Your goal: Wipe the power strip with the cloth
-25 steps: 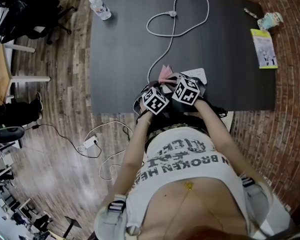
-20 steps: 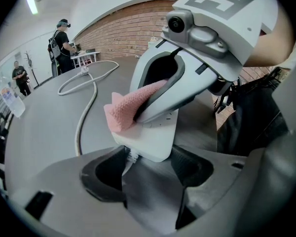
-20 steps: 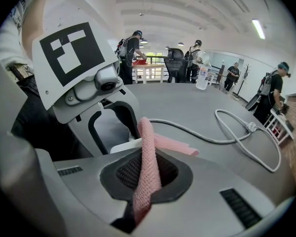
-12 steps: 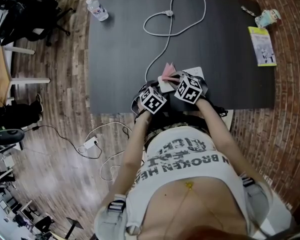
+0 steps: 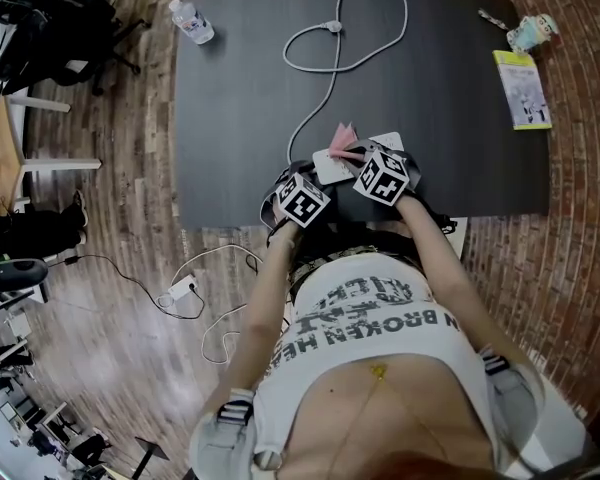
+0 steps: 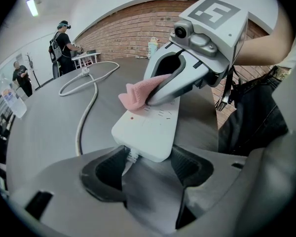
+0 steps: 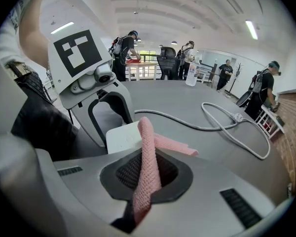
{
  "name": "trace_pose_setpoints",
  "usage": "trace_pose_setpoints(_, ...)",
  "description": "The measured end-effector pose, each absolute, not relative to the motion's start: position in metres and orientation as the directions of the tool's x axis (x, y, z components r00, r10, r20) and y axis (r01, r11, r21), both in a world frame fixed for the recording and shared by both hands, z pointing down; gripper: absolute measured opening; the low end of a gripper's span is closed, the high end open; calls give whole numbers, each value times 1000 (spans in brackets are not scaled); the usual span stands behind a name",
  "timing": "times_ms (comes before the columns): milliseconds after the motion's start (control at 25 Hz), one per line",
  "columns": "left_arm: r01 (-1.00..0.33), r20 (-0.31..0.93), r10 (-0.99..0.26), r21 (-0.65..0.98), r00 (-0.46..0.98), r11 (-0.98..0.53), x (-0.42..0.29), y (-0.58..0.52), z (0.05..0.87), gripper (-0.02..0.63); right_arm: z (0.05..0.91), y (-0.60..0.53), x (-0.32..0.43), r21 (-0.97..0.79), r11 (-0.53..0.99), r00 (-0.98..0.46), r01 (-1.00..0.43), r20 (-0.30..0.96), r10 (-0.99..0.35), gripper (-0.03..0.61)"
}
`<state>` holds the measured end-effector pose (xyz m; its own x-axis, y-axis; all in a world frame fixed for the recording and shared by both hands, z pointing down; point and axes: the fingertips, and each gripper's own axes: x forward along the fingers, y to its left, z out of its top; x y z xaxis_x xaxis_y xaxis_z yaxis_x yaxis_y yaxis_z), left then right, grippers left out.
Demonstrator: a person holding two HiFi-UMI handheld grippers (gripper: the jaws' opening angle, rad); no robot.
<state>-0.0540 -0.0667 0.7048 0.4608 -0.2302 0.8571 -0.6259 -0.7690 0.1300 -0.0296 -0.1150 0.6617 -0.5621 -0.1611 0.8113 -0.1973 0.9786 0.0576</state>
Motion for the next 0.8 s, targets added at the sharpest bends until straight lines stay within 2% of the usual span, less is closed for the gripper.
trace_pose_setpoints(800, -625, 860, -228, 127, 456, -771, -53, -63, 701, 273, 660, -127, 9, 81, 955, -526, -287, 820, -227, 17)
